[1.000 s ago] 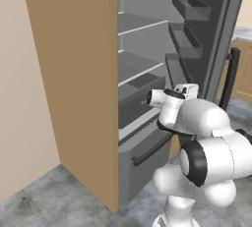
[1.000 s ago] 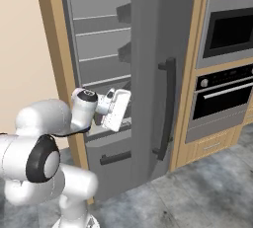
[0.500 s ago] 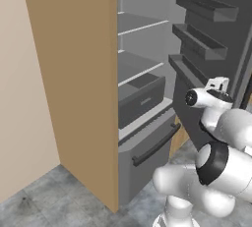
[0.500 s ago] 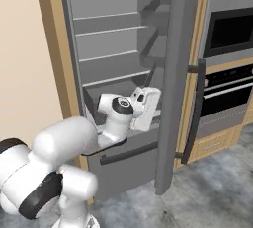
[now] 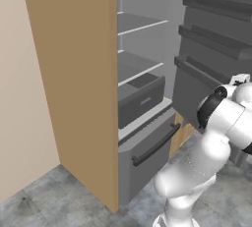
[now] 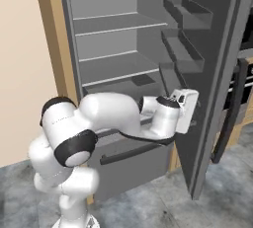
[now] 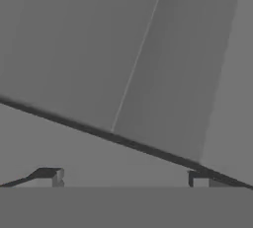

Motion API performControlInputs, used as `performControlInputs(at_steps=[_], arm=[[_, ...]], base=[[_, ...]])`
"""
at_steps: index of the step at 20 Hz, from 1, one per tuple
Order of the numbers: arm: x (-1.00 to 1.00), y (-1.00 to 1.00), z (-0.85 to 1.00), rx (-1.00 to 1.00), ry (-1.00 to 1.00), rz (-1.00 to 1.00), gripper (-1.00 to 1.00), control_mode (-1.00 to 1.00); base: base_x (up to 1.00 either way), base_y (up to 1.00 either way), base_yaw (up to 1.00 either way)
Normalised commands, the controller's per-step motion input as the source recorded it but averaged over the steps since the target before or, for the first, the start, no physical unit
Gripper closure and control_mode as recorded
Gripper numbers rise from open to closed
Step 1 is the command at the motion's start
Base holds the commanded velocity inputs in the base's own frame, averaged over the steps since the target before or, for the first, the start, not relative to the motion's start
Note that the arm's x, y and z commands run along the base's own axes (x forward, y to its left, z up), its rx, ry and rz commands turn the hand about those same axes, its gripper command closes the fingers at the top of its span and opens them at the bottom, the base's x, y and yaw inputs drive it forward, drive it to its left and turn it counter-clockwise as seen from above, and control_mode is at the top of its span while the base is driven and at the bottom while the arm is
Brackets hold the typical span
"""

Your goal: Place one of the steaks on the plate and the other in the bowl. Then place the bowl in the fridge.

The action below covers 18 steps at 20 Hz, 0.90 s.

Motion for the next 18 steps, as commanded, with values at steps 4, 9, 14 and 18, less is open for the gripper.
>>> performControlInputs(at_steps=[4,9,14,18], arm=[[-0.17,-0.66,0.17,0.10,-0.15,-0.22,-1.00,-1.00],[-1.00,0.70,0.51,0.01,-0.46,0.00,-1.00,-1.00],[-0.62,1.00,0.33,0.00,-0.16,0.00,-1.00,-1.00],[0.14,1.00,0.21,0.19,0.14,-0.30,-1.00,-1.00]], base=[[0.00,0.00,0.00],[0.00,0.00,0.00],[0.00,0.00,0.00],[0.00,0.00,0.00]])
